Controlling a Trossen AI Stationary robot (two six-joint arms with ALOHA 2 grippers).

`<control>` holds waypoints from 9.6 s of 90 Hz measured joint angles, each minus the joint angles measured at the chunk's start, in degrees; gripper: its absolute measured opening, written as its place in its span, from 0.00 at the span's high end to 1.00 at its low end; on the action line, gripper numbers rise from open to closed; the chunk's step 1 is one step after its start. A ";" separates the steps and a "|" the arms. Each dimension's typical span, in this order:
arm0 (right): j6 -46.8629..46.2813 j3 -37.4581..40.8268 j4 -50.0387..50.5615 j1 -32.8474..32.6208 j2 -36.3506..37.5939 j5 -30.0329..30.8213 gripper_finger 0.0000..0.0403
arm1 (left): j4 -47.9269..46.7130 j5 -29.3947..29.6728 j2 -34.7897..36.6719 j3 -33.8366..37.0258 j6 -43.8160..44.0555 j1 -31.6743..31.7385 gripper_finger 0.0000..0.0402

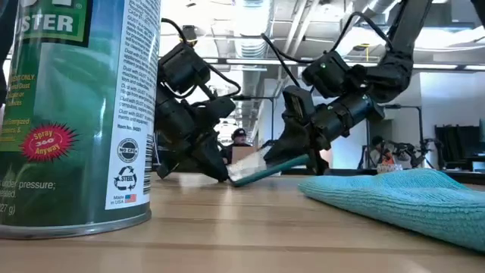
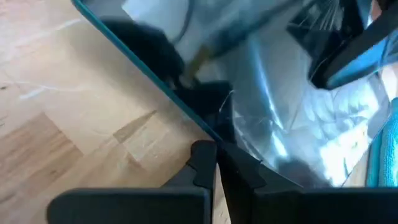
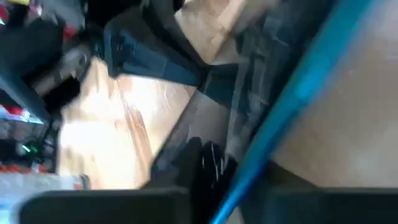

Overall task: Apply microfiber cloth
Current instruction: Spray the front of the tablet using the spray bottle, then wipe the front of the tablet with a blue microfiber cloth

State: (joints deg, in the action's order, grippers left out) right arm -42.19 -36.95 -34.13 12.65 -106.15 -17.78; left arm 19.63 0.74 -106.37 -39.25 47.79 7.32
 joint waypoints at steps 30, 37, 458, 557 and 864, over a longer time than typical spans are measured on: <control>14.77 -0.15 -5.52 0.13 3.14 5.65 0.94 | 3.26 -0.47 4.56 0.44 -10.18 -1.72 1.00; 17.82 -0.14 -3.84 0.02 5.91 8.56 0.96 | 2.81 0.77 7.04 0.53 -12.83 -1.70 1.00; 35.08 -17.62 -17.95 -6.97 -4.96 16.04 0.97 | -62.18 10.18 21.34 -40.14 -33.48 -40.20 1.00; 35.10 -17.57 -17.29 -6.51 -4.96 16.18 0.97 | -61.87 8.82 20.13 -38.70 -30.58 -39.90 1.00; 34.53 24.44 -7.41 -5.78 40.24 40.22 0.97 | -53.12 -8.62 -13.10 -60.10 -66.47 -17.24 0.80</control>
State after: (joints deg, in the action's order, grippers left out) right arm -7.66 -12.51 -41.54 6.87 -65.91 22.44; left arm -33.49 -7.88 -119.47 -99.35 -18.68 -9.91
